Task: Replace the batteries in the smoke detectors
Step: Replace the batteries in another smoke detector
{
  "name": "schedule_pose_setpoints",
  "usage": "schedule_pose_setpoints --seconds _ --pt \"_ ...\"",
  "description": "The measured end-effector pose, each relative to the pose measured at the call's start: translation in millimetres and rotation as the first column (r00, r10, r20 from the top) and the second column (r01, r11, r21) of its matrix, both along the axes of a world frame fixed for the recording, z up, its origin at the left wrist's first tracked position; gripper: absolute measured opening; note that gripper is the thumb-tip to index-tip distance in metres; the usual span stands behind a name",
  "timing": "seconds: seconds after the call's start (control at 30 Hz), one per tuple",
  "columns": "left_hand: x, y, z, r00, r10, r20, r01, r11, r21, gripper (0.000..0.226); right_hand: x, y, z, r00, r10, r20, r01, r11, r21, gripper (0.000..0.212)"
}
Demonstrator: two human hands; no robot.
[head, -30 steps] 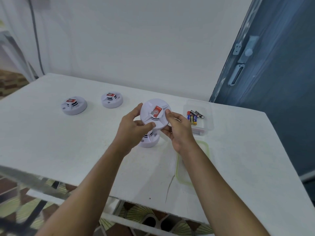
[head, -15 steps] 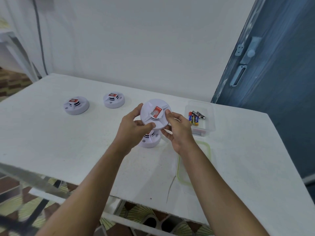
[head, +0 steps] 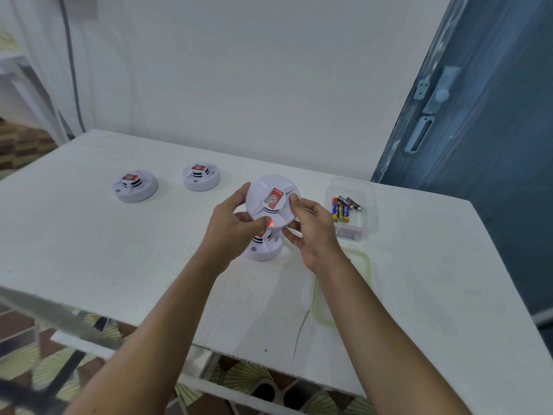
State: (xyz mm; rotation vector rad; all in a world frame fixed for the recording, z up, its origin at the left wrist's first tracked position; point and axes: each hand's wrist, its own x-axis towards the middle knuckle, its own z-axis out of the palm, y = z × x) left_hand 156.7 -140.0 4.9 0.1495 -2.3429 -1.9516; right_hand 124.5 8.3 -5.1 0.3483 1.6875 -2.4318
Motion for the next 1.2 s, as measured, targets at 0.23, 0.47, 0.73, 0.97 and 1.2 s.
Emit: schedule_pose_setpoints --seconds 0.23,0.47,0.73,0.97,1.2 --pt "0 -1 0 1.000 -0.005 -0.009 0.005 1.000 -0.002 0.072 -1 0 0 1.000 0.002 0.000 -0.002 1.000 0.001 0.018" --pt "-2 -7 -3 1.000 -0.016 -0.016 0.016 1.000 0.022 0.071 -5 -4 -5 1.000 0.000 0.004 0.000 1.000 0.019 0.022" --pt "-7 -34 -12 0.998 0.046 -0.036 -0.041 0.989 0.144 0.029 -18 -22 -5 0.989 0.084 -0.119 -0.040 0.943 0.330 0.021" --pt "-20 -70 -21 0.969 0.245 0.023 -0.246 0.962 0.118 0.025 -38 -58 -1 0.946 0.279 -0.167 -0.139 0.812 0.567 0.023" --pt "-37 -105 -36 0.939 0.306 0.154 -0.292 0.950 -0.108 0.033 -58 -88 5 0.878 0.477 0.023 -0.327 0.566 0.757 0.025"
